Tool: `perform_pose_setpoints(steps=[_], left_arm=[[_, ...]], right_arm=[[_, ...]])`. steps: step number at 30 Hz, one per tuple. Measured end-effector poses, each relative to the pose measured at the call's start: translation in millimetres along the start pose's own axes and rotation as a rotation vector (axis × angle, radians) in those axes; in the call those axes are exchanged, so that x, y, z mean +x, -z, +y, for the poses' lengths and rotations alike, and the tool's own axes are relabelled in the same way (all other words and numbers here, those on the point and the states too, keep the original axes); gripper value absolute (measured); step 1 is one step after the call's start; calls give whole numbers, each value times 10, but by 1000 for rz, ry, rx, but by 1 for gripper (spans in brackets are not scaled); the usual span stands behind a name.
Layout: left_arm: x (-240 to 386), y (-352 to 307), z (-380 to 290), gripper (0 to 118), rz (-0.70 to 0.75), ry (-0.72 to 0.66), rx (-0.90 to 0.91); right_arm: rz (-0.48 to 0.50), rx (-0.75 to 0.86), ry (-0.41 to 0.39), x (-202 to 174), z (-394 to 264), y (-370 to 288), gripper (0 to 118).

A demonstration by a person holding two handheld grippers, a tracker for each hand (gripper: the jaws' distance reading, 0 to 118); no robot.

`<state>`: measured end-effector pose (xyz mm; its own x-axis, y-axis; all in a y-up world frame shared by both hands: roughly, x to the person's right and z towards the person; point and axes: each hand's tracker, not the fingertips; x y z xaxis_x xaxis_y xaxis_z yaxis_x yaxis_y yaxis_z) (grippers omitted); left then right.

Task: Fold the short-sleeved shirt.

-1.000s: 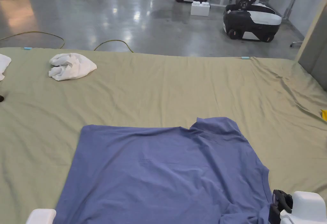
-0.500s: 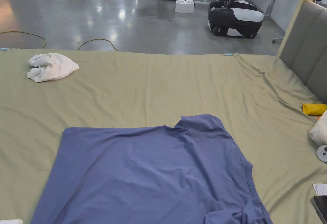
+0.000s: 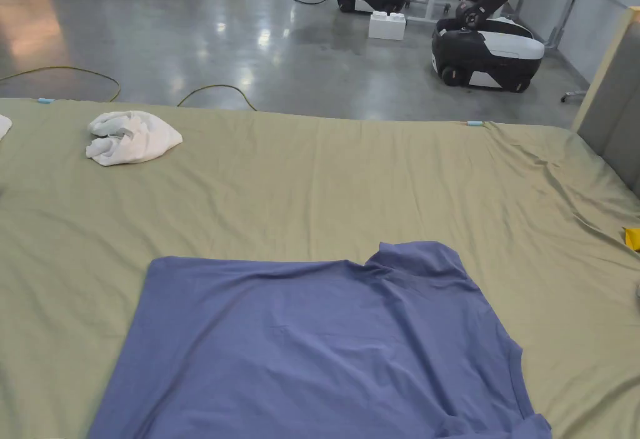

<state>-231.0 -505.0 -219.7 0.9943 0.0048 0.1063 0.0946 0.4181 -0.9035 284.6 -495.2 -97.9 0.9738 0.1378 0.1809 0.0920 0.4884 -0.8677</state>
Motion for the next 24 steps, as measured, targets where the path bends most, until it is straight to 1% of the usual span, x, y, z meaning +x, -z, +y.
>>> perform_pose_setpoints(steps=[4, 7, 13, 17, 22, 24], left_arm=[[3, -69, 10, 9, -12, -1, 18], [-19, -140, 105, 9, -38, -39, 68], [-50, -181, 564, 9, -41, -66, 162], [-45, -63, 968, 9, -40, -68, 195], [1, 214, 1417, 9, -21, -65, 181], [28, 371, 1538, 9, -1, -44, 169]], right_arm=[[0, 11, 7, 21, 111, -129, 7], [12, 27, 23, 35, 264, -156, 7], [13, 77, 16, 38, 779, -89, 7], [22, 98, 15, 64, 1206, 129, 7], [32, 100, 17, 75, 1668, 542, 7], [29, 93, 4, 41, 1775, 730, 7]])
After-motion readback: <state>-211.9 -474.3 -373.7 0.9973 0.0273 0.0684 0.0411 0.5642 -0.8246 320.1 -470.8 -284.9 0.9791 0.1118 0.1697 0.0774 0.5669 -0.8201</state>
